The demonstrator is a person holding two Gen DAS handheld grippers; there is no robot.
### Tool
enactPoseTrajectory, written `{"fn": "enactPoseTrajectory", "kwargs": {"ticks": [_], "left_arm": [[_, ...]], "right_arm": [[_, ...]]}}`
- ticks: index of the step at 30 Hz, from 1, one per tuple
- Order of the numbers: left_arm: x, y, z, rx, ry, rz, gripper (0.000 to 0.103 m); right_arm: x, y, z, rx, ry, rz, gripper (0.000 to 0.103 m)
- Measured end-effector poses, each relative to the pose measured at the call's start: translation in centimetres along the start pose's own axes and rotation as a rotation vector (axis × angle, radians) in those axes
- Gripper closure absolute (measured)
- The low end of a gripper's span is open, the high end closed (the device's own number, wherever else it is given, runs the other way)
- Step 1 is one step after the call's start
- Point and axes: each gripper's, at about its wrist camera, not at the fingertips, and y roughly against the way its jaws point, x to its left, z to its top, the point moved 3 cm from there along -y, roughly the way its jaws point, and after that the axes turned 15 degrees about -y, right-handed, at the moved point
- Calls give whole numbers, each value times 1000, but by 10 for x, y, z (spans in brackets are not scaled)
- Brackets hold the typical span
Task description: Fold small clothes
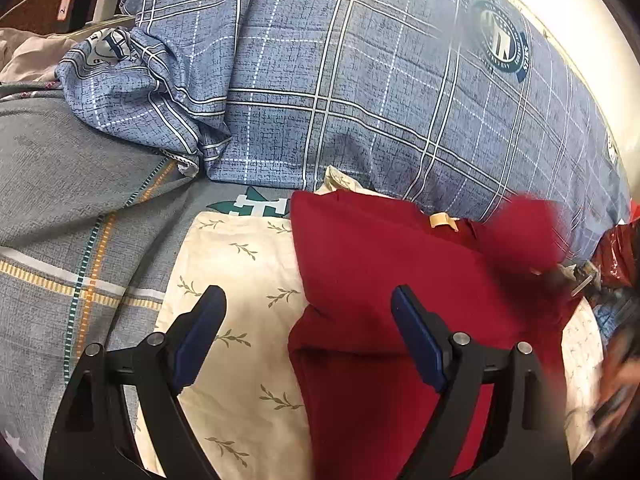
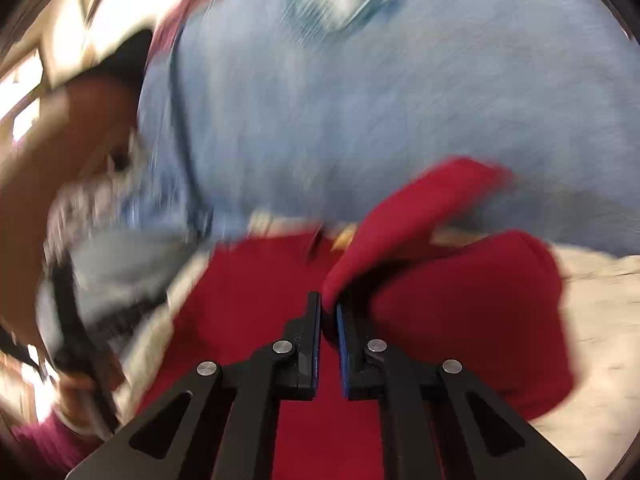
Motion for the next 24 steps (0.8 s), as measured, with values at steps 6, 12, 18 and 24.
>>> {"fn": "enactPoseTrajectory", "kwargs": {"ticks": [6,12,18,24], "left_arm": [[-2,0,-1,-3,3,-40,18],[-20,-10,-5,24,-32,-47,18],[-12,-1,-9,4,1,-65,18],[-7,-1,-7,-2,49,-113,18]], "right_arm": [[15,-40,-43,127,61,-26,55],[-4,2,-20,36,-44,11,39],[20,-50,-16,96,-104,127,39],[61,-41,-53,132,116,114,40]]}}
